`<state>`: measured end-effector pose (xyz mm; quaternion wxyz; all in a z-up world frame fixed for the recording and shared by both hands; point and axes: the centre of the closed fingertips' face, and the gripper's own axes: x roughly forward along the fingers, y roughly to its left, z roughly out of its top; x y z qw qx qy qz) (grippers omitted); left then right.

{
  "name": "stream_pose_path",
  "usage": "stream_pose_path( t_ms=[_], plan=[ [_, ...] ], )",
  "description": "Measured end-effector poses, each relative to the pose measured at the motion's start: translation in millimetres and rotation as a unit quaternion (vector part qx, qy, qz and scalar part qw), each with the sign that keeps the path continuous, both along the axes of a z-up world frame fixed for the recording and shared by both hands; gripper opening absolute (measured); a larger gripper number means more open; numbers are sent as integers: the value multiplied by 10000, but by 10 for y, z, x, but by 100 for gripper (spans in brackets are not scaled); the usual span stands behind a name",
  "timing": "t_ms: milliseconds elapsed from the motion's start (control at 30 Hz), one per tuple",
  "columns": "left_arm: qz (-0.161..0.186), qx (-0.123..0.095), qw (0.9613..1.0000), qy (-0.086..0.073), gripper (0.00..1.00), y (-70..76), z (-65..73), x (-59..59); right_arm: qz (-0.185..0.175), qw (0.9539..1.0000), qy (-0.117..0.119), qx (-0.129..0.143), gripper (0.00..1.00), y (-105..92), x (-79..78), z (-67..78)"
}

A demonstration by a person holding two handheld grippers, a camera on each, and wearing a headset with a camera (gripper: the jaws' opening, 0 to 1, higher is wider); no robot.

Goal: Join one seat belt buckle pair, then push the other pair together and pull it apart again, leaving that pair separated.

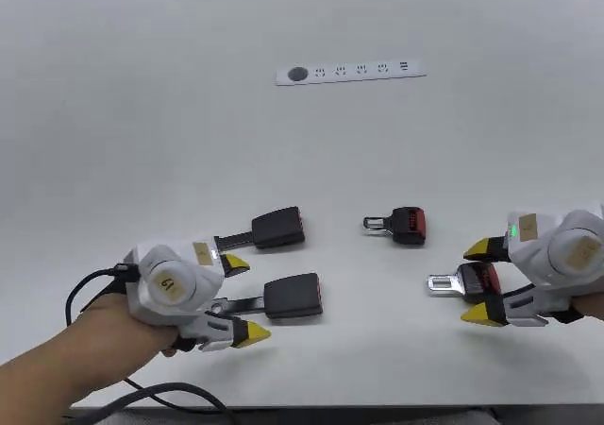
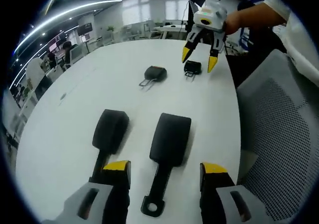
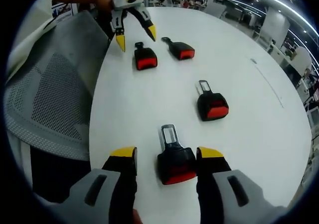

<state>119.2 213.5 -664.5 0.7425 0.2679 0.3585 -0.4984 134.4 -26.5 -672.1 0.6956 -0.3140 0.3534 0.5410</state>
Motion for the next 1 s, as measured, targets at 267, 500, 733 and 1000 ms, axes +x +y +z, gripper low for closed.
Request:
stream_pose_path(
  t_ms=[267, 500, 733, 1000],
  plan=[
    [-121, 75, 9999, -1, 51, -102, -88, 52, 85, 9997, 144, -159, 44, -95, 27, -133],
    [-327, 143, 9993, 63, 49, -178, -157, 69, 168, 9992, 232, -268, 38, -208, 36, -211],
    [-514, 213, 9984, 53, 47, -214, -211, 132, 132, 9993, 287, -213, 35, -240, 91, -237],
    [-692, 248, 9972, 112, 44, -221, -248, 152, 365, 9986, 339, -204, 34, -226, 80, -237]
  ],
)
